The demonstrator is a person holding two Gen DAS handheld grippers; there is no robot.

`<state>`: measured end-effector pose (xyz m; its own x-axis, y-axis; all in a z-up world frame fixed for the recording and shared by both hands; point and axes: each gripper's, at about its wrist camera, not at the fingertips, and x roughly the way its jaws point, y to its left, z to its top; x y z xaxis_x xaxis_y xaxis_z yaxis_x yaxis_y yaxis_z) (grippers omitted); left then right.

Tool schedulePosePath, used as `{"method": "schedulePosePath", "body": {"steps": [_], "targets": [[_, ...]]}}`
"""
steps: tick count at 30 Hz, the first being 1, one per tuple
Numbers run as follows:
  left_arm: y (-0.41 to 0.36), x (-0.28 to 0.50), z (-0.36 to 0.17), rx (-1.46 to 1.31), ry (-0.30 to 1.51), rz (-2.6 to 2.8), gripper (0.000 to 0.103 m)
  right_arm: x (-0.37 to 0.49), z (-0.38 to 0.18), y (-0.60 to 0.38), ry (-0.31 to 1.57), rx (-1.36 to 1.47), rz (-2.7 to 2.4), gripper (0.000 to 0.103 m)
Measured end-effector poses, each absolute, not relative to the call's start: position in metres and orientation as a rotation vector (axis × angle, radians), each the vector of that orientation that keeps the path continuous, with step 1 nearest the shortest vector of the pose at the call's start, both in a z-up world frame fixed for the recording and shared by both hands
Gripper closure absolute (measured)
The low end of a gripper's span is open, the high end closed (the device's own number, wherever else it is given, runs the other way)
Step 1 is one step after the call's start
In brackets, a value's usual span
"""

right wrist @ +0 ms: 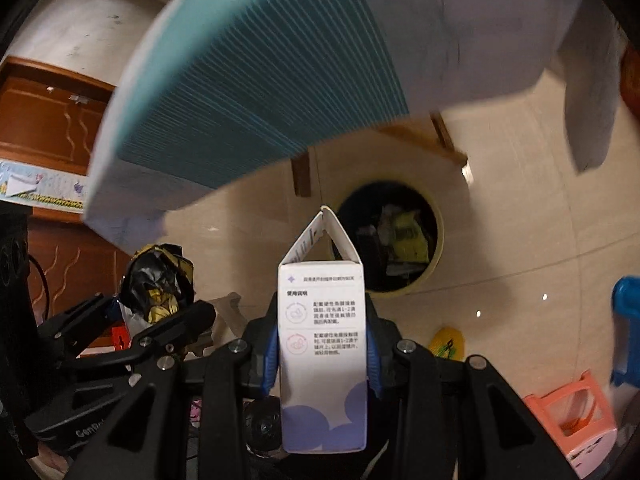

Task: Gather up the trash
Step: 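Carry the wrapper and white carton down over the bin, then open both tools to drop the wrapper and carton into the bin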

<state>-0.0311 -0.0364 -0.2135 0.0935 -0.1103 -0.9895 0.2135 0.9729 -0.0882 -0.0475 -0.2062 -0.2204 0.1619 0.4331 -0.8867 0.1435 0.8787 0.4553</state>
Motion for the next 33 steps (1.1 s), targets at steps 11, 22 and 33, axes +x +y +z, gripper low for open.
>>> {"method": "schedulePosePath", "body": {"steps": [11, 22, 33], "targets": [[-0.018, -0.010, -0.350, -0.016, 1.459, -0.191, 0.045, -0.013, -0.361, -0.204, 1.443, 0.524, 0.176, 0.068], [-0.016, 0.014, -0.418, -0.061, 1.456, -0.167, 0.021, 0.008, -0.450, -0.196, 1.492, 0.545, 0.149, 0.038], [-0.011, 0.014, -0.415, -0.039, 1.423, -0.144, 0.004, 0.008, -0.445, -0.197, 1.409, 0.489, 0.122, 0.036]]}}
